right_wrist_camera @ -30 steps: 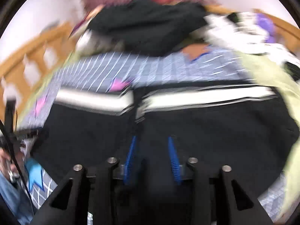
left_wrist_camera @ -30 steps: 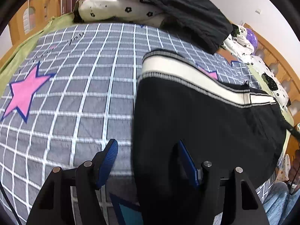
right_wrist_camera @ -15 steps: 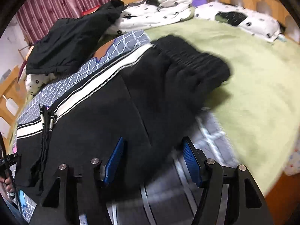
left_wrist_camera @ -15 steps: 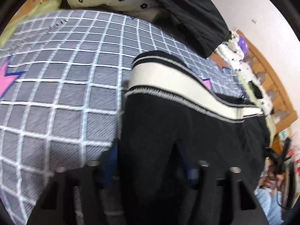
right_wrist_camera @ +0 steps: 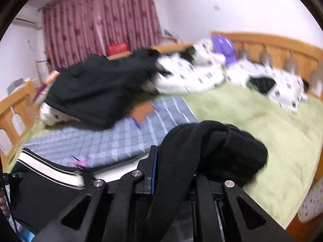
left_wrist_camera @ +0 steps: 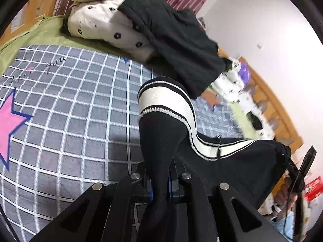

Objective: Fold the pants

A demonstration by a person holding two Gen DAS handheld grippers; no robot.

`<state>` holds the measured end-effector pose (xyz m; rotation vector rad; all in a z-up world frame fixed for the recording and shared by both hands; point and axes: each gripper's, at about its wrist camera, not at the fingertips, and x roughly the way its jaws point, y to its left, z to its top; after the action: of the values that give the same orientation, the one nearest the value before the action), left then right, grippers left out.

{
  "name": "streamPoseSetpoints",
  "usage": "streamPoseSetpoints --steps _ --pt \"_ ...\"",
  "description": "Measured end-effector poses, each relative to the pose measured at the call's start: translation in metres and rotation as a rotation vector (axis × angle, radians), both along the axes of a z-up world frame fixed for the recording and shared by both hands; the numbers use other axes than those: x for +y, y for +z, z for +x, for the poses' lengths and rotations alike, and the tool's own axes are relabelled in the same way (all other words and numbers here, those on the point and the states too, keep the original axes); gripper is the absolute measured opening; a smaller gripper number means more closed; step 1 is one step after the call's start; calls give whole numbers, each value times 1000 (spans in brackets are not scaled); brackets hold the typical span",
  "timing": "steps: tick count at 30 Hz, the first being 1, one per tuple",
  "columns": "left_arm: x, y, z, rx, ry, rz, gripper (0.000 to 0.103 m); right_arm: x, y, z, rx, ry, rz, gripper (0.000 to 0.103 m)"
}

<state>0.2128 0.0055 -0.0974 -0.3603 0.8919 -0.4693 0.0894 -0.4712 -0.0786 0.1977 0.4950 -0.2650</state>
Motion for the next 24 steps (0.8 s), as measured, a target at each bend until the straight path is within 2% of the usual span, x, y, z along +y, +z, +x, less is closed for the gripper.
streamPoseSetpoints --steps 4,7,9,11,13,15,17,19,20,21,22,24 --pt "50 21 -3 -30 84 80 9 57 30 23 -65 101 1 12" --pt "107 27 -2 -8 160 141 10 99 33 39 -87 195 36 12" --pt "140 23 -2 7 210 229 10 126 25 52 -78 256 56 12" --pt "160 8 0 25 244 300 10 148 6 65 -30 312 81 12" --pt "175 -22 6 73 267 351 12 163 -29 77 86 353 93 13" --pt "185 -47 10 113 301 360 21 169 -68 79 203 293 45 15" --pt "189 -71 19 211 318 392 30 162 -99 77 322 293 72 19" --pt "193 -74 22 236 327 383 38 153 -107 54 306 346 125 20" --pt "196 -72 22 220 345 365 50 151 -104 46 305 349 131 23" --pt "198 -68 20 201 362 358 61 148 -101 36 319 326 132 40" --pt "199 -64 19 172 376 349 62 145 -97 25 309 295 114 50" --pt "197 -57 16 137 371 343 62 138 -89 8 264 273 81 52"
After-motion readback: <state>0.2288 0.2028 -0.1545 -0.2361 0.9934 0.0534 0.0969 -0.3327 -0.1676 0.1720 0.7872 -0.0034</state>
